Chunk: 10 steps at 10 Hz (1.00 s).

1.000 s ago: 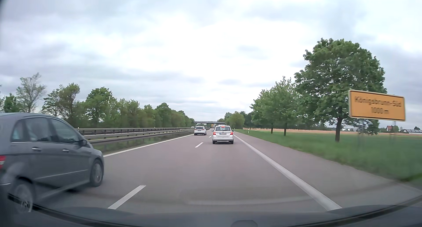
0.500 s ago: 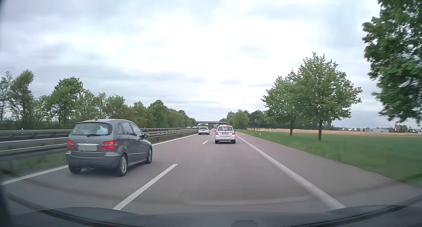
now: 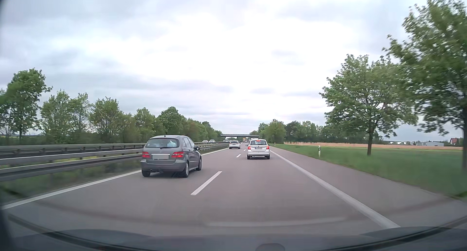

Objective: Follow the waypoints while adhering to traffic rules and regulations

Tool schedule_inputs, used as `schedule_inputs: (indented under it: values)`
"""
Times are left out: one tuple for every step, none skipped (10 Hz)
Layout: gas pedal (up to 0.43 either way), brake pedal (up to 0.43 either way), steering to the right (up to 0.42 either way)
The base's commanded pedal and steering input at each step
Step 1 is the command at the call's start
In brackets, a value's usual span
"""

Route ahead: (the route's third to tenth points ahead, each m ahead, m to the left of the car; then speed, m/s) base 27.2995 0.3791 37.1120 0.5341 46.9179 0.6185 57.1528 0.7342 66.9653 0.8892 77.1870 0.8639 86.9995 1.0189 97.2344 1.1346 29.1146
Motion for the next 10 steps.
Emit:
schedule_inputs:
  values:
    - [0.429,0.0,-0.01]
    - [0.429,0.0,-0.009]
    - [0.429,0.0,-0.009]
    - [0.429,0.0,-0.007]
    - [0.421,0.0,-0.004]
    - [0.421,0.0,-0.003]
    - [0.39,0.0,-0.002]
    - [0.39,0.0,-0.002]
    - [0.39,0.0,-0.001]
    - [0.39,0.0,0.0]
